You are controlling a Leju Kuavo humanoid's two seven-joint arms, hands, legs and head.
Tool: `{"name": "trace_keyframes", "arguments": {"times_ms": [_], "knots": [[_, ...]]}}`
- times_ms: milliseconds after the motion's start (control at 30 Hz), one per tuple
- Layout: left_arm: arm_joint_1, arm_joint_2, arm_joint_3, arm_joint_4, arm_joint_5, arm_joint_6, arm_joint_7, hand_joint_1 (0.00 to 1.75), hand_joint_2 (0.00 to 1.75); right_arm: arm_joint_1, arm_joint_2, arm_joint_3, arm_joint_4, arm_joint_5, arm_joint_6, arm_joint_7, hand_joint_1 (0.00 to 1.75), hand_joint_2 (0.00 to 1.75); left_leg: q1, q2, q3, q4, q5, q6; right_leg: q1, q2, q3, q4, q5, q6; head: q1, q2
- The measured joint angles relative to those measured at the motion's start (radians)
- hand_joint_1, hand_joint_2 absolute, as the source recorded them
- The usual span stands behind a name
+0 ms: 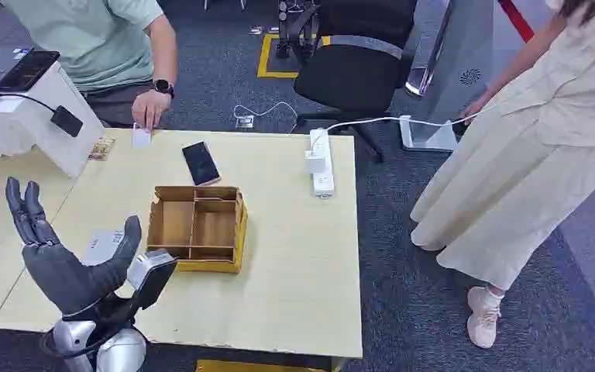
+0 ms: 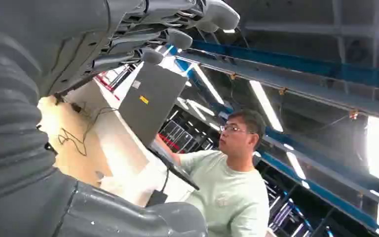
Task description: Pass the card to the sensor for recognition and then transmit it.
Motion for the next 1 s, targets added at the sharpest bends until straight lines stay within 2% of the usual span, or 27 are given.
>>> {"name": "trace_keyframes", "arguments": {"times_ms": [167,800,1000], "knots": [[-0.001,0.000,0.000,0.008,0.012,0.000,-0.013,0.00,1.75,0.000,0.000,-0.007,0.000,0.009,0.000,0.000,0.00,0.00,0.000,0.000,0.000,0.000,0.000,0.000,0.000,0.000,0.000,0.000,0.000,0.000,0.000,0.000],[0.003,-0.002,0.001,0.017,0.009,0.000,-0.001,0.00,1.75,0.011,0.000,-0.014,0.000,0.048,0.000,0.024,0.00,0.00,0.000,0.000,0.000,0.000,0.000,0.000,0.000,0.000,0.000,0.000,0.000,0.000,0.000,0.000],[0.004,-0.001,0.001,0.019,-0.052,0.000,0.011,0.00,1.75,0.011,0.000,-0.014,0.000,0.064,0.000,0.024,0.00,0.00,0.000,0.000,0.000,0.000,0.000,0.000,0.000,0.000,0.000,0.000,0.000,0.000,0.000,0.000]]}}
